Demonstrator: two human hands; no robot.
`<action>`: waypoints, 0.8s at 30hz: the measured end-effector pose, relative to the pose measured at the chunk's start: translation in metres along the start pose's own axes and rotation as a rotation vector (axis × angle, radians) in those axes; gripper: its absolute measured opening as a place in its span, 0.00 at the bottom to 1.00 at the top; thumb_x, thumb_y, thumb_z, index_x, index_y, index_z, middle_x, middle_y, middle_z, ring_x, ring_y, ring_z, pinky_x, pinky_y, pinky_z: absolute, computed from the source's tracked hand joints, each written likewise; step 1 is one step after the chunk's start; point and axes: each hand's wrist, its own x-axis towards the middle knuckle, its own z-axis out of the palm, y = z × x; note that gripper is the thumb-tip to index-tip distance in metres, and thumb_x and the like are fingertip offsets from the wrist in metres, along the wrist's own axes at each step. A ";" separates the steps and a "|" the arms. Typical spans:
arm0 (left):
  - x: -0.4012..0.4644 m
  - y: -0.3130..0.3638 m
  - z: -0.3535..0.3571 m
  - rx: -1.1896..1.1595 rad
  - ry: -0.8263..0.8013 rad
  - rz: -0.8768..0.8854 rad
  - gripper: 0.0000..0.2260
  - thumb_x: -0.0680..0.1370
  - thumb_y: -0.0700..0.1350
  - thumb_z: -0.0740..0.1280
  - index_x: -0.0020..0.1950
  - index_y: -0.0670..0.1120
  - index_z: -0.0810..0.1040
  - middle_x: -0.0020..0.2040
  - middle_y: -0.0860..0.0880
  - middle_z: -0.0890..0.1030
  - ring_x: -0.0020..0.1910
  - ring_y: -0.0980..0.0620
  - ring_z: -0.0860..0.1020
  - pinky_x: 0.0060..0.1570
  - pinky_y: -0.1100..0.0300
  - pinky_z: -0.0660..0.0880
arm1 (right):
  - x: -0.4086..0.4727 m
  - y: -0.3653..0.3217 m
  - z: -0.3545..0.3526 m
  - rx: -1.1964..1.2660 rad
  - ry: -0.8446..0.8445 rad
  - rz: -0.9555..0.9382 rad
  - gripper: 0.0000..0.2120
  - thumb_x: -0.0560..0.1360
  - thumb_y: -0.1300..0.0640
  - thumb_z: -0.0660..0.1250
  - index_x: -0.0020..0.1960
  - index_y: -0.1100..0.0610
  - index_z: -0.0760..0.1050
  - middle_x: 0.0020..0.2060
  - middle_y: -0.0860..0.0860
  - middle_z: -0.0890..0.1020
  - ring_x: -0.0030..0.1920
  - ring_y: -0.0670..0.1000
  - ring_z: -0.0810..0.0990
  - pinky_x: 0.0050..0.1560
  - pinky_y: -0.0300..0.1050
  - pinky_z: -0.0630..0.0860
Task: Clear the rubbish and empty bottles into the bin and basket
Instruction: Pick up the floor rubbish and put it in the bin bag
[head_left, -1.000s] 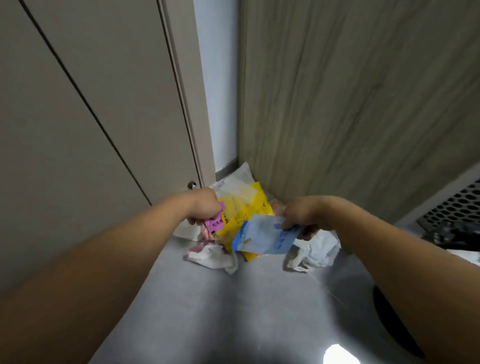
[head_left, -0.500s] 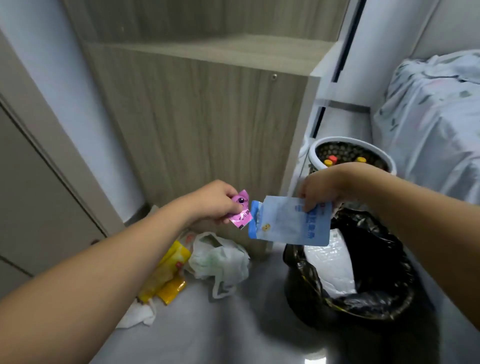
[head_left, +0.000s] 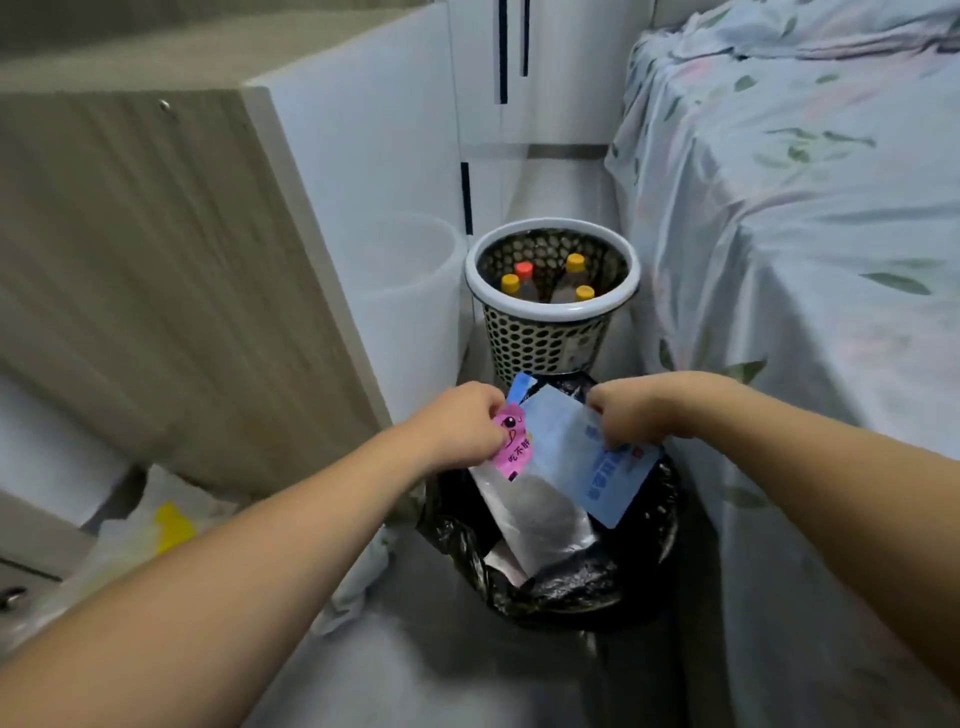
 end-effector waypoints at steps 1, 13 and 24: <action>0.006 -0.001 0.005 0.028 0.002 -0.012 0.04 0.73 0.38 0.63 0.45 0.38 0.75 0.34 0.45 0.77 0.32 0.48 0.74 0.30 0.61 0.69 | 0.005 -0.003 0.003 -0.037 0.019 -0.023 0.07 0.74 0.67 0.60 0.51 0.63 0.72 0.41 0.57 0.78 0.37 0.56 0.79 0.30 0.43 0.75; 0.063 -0.015 0.080 0.411 -0.265 0.054 0.10 0.77 0.45 0.65 0.57 0.45 0.78 0.56 0.46 0.80 0.53 0.46 0.77 0.51 0.56 0.75 | 0.037 -0.005 0.025 -0.424 0.012 -0.090 0.04 0.76 0.62 0.59 0.48 0.58 0.72 0.44 0.55 0.77 0.45 0.56 0.77 0.47 0.46 0.74; 0.040 -0.017 0.054 0.376 -0.178 0.101 0.14 0.77 0.44 0.60 0.60 0.47 0.78 0.57 0.45 0.80 0.54 0.45 0.78 0.52 0.54 0.76 | 0.032 -0.014 0.026 -0.372 0.069 -0.160 0.05 0.73 0.60 0.59 0.47 0.57 0.72 0.45 0.54 0.78 0.43 0.55 0.76 0.42 0.45 0.72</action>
